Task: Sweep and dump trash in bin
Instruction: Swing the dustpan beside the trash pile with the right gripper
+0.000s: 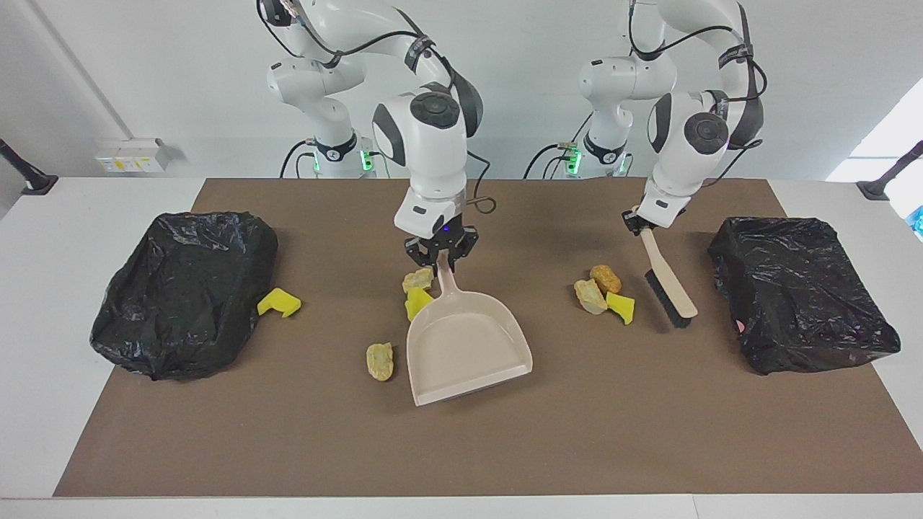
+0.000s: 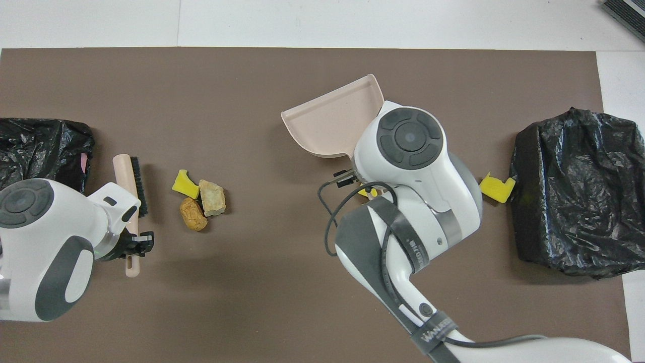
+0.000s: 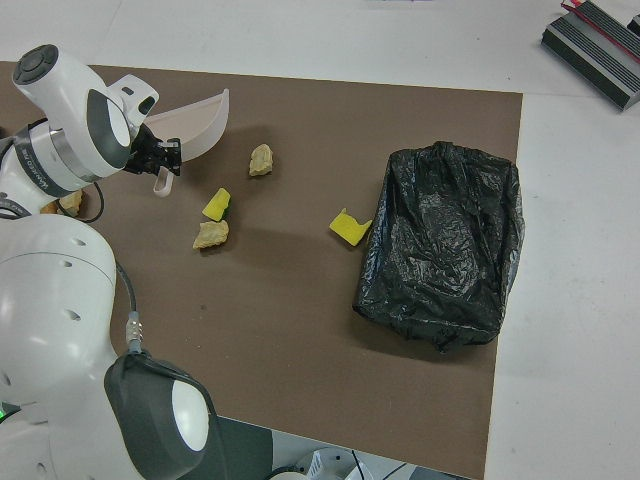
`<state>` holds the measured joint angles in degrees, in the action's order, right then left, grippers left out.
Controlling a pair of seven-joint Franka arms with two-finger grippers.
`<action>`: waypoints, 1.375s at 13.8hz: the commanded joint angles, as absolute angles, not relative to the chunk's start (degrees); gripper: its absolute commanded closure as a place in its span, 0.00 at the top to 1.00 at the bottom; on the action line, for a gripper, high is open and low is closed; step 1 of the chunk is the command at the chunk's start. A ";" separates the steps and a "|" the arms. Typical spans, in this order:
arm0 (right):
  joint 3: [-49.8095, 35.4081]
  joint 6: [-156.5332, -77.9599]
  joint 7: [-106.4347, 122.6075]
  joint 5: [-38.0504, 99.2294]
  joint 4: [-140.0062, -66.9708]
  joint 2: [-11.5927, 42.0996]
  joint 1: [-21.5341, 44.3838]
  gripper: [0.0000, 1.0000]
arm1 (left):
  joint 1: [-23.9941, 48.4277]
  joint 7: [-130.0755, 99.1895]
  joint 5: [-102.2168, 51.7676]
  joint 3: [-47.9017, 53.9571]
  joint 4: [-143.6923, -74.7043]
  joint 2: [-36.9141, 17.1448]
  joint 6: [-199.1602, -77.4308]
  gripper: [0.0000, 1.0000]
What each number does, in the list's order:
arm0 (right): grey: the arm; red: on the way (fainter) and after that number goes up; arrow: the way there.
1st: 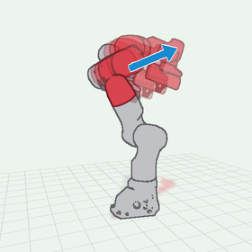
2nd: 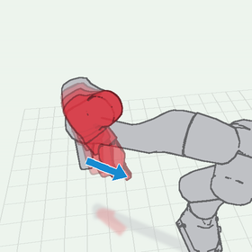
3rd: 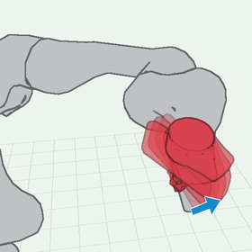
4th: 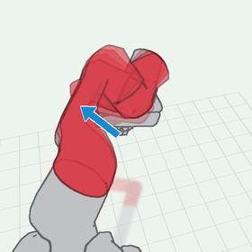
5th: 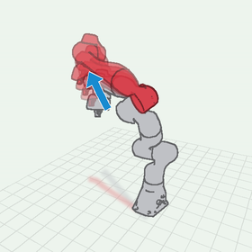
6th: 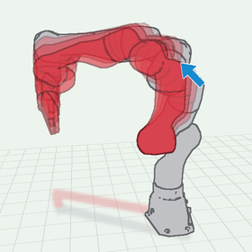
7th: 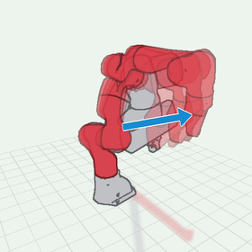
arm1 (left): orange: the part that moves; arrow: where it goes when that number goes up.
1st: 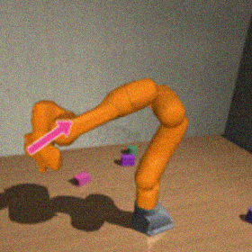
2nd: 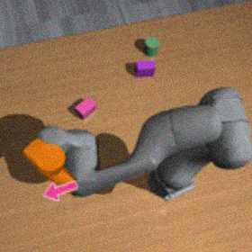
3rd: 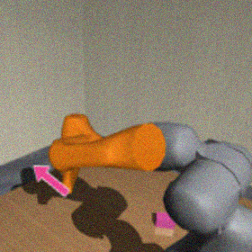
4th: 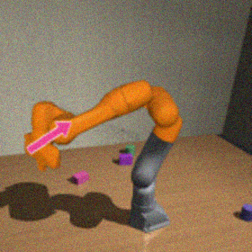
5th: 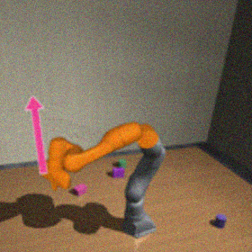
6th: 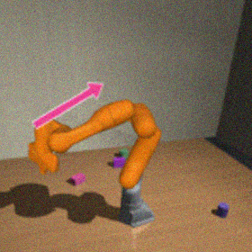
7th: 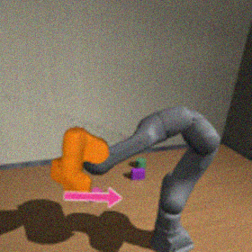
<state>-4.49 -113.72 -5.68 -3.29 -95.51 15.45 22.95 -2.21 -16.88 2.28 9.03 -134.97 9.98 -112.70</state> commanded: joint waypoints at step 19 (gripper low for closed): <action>-5.01 -119.08 69.26 -2.02 -107.75 11.60 19.42 0.00 | -2.81 -10.02 1.93 9.40 -139.75 12.30 -113.47 0.00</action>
<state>-4.75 -115.93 66.66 -2.85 -104.99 12.57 19.26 -3.01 -10.80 2.28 9.48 -138.26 10.51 -112.72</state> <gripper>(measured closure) 0.687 0.727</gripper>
